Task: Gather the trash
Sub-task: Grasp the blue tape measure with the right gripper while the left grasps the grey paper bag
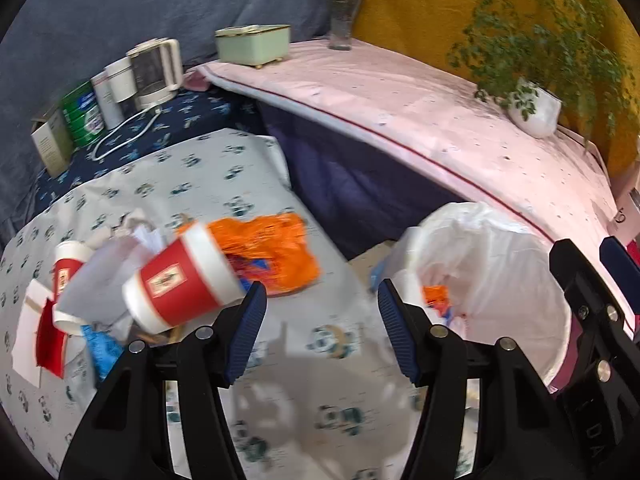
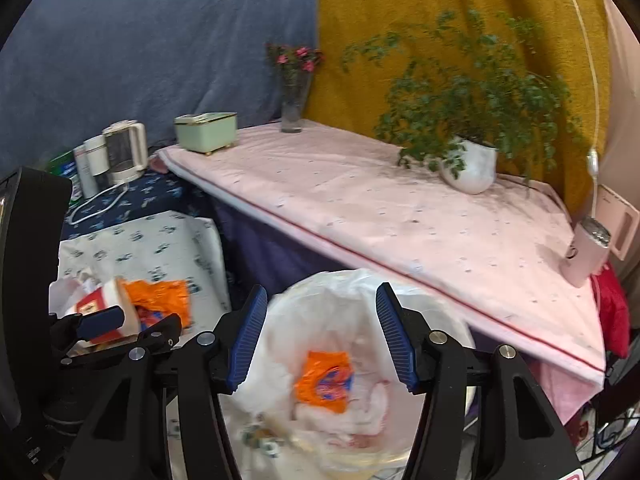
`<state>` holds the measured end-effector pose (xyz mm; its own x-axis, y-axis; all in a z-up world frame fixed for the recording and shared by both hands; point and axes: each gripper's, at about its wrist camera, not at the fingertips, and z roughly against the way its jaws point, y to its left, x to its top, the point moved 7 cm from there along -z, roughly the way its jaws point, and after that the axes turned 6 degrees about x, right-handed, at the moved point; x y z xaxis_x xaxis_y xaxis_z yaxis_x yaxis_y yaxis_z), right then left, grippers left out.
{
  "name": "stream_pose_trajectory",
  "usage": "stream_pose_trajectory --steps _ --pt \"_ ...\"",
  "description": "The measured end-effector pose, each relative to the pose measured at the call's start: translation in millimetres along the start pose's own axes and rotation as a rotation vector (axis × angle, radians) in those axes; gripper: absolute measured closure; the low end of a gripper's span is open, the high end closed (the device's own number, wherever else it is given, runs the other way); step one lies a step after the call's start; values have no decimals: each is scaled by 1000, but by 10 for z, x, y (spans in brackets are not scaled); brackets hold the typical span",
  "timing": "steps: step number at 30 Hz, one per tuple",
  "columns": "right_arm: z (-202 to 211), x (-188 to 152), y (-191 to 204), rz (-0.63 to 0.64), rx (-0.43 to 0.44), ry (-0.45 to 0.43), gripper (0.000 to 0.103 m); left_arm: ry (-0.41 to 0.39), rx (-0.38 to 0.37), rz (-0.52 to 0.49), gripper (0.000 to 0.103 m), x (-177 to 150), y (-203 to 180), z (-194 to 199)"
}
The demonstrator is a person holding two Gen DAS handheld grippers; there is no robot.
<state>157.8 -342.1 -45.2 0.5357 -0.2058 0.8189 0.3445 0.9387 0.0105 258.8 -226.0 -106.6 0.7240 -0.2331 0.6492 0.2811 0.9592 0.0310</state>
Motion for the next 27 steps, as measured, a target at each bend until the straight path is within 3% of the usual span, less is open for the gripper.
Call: stream_pose_trajectory --steps 8,14,20,27 --pt "-43 -70 768 45 107 26 48 8 110 91 48 -124 898 50" --pt "-90 -172 1257 71 182 59 46 26 194 150 38 -325 1499 81" --pt "-180 -293 1632 98 232 93 36 71 256 219 14 -630 1998 71" --pt "-271 -482 1944 128 272 137 31 154 279 266 11 -1050 2343 -54"
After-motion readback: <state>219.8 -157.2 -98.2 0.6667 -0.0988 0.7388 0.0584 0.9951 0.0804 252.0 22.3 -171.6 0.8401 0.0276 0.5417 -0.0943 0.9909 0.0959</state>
